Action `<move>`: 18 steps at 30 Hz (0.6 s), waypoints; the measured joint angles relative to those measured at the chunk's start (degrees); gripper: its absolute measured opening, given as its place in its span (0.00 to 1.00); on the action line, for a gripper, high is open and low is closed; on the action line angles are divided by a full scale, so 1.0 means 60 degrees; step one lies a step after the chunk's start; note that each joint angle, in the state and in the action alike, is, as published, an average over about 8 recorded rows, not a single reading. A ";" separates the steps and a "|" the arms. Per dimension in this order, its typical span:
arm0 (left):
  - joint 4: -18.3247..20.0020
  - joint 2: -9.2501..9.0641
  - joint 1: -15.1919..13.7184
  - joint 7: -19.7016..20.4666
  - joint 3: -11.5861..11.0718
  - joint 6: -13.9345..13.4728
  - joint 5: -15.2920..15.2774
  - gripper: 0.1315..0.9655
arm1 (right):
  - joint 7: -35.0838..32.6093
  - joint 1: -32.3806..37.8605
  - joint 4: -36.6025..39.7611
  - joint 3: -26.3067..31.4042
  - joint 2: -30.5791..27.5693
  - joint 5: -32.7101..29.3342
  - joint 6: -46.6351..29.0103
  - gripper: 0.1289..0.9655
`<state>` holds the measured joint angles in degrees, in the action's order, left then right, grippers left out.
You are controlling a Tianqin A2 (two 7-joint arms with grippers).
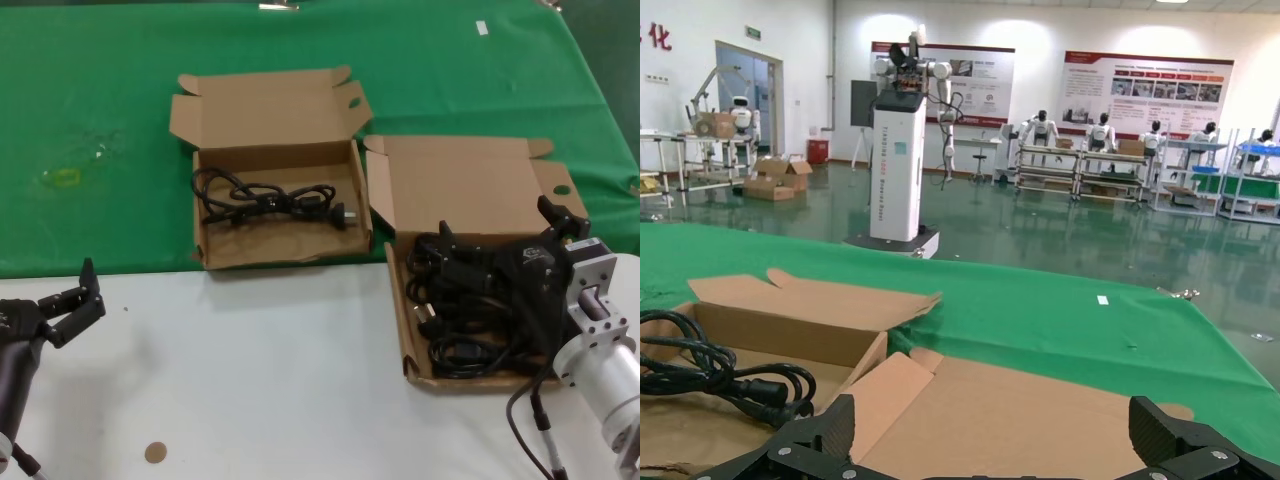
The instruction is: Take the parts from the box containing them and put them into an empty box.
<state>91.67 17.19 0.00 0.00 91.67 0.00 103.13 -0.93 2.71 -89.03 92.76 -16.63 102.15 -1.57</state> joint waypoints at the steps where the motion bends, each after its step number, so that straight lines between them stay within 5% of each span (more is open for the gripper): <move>1: 0.0000 0.0000 0.0000 0.0000 0.0000 0.0000 0.0000 1.00 | 0.0000 0.0000 0.0000 0.0000 0.0000 0.0000 0.0000 1.00; 18: 0.0000 0.0000 0.0000 0.0000 0.0000 0.0000 0.0000 1.00 | 0.0000 0.0000 0.0000 0.0000 0.0000 0.0000 0.0000 1.00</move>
<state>91.67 17.19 0.00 0.00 91.67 0.00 103.13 -0.93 2.71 -89.03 92.76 -16.63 102.15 -1.57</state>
